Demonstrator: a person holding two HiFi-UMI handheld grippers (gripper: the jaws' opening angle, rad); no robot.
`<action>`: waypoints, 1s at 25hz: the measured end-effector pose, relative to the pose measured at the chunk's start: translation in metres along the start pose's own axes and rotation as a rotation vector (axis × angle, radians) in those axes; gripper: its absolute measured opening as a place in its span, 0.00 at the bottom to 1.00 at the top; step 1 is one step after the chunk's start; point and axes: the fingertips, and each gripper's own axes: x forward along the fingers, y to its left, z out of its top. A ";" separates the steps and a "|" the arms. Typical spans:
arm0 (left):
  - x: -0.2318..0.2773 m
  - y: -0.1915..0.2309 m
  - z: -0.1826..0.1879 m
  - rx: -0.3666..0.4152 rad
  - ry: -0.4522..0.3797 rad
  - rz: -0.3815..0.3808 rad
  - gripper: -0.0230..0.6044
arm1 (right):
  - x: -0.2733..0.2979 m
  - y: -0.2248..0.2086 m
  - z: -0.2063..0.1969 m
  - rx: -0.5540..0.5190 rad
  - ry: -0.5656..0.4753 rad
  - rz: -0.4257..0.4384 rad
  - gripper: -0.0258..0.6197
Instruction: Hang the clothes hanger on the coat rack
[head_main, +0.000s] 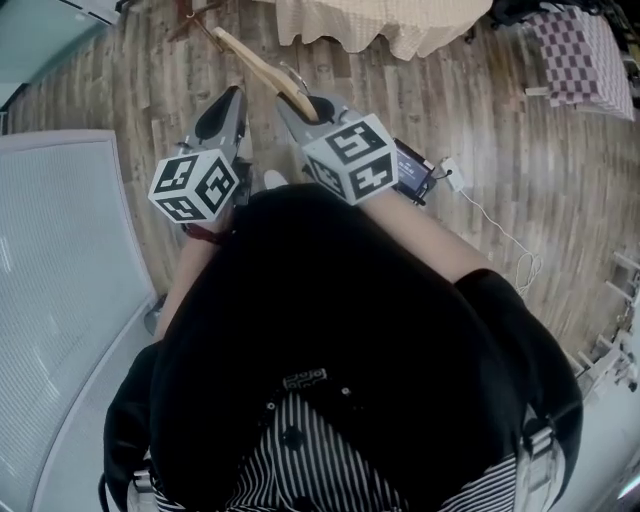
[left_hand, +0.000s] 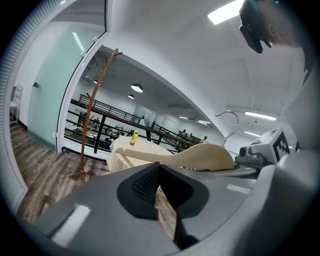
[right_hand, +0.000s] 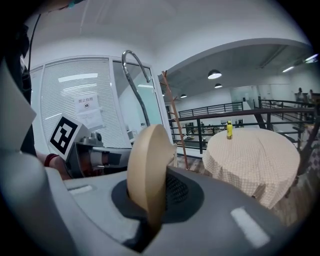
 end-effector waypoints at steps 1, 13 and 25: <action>0.001 0.007 0.001 0.001 0.006 -0.012 0.03 | 0.008 0.002 0.002 0.000 0.001 -0.009 0.04; -0.004 0.087 0.020 0.039 0.037 0.002 0.03 | 0.089 0.033 0.029 -0.005 0.010 0.012 0.04; 0.002 0.149 0.019 -0.015 0.013 0.111 0.03 | 0.160 0.033 0.045 -0.073 0.042 0.130 0.04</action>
